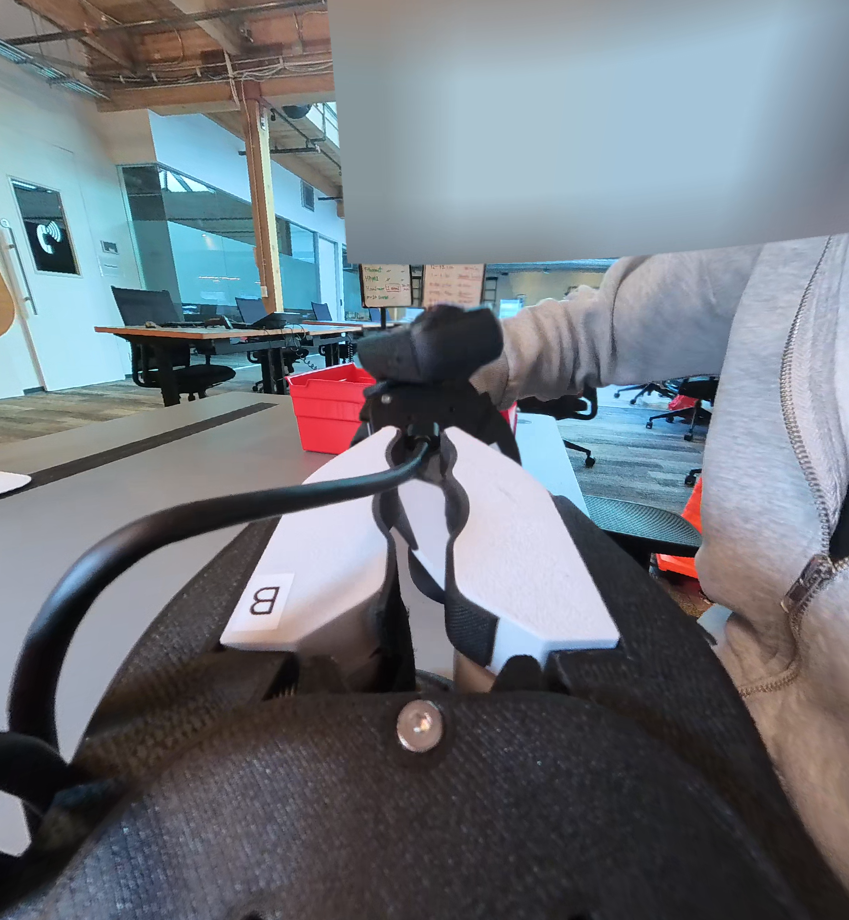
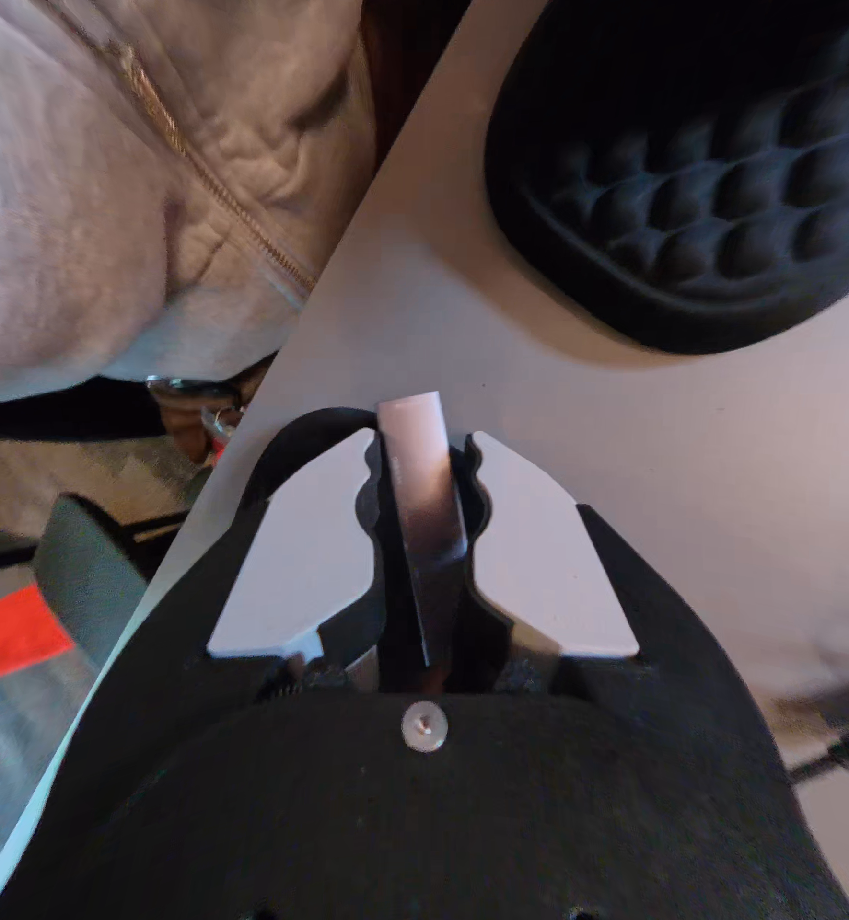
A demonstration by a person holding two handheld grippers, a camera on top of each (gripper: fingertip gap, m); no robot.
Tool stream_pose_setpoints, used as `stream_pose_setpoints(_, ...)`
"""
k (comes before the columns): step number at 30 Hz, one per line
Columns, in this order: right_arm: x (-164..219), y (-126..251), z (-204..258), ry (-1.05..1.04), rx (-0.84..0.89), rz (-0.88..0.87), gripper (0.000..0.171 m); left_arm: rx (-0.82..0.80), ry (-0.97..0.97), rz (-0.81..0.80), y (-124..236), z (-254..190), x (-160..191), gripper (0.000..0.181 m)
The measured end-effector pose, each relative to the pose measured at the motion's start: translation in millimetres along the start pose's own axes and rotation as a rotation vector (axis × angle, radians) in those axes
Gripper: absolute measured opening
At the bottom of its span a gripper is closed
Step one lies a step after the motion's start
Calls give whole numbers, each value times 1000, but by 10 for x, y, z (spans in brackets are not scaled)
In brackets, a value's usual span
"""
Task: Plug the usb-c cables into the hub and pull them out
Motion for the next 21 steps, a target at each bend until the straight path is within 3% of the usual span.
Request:
stream_pose_setpoints(2, -23, 7, -27, -15, -1, -29, 31, -15, 0, -10, 8, 12, -12, 14)
stream_pose_setpoints(5, -106, 281, -189, -77, 231, -158, 21, -91, -11, -12, 12, 69, -15, 14)
stream_pose_setpoints(8, -212, 735, -314, -209, 493, -309, 23, -202, -59, 29, -2, 140, 2, 14)
stream_pose_setpoints(11, -182, 965, -320, -241, 656, -232, 23, -232, -77, 93, -34, 135, 53, 14)
stream_pose_setpoints(21, -432, 795, -194, -151, 473, -178, 23, -61, -152, 166, -72, -79, 175, 14)
Point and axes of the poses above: each gripper's, where its closed fingertips meet, y back along the fingers, x out of its underside, z = x × y across the jaws, the point moved 2 cm from there along y, back along the fingers, and after that the axes turned 14 degrees about y, right-handed, at the moved point
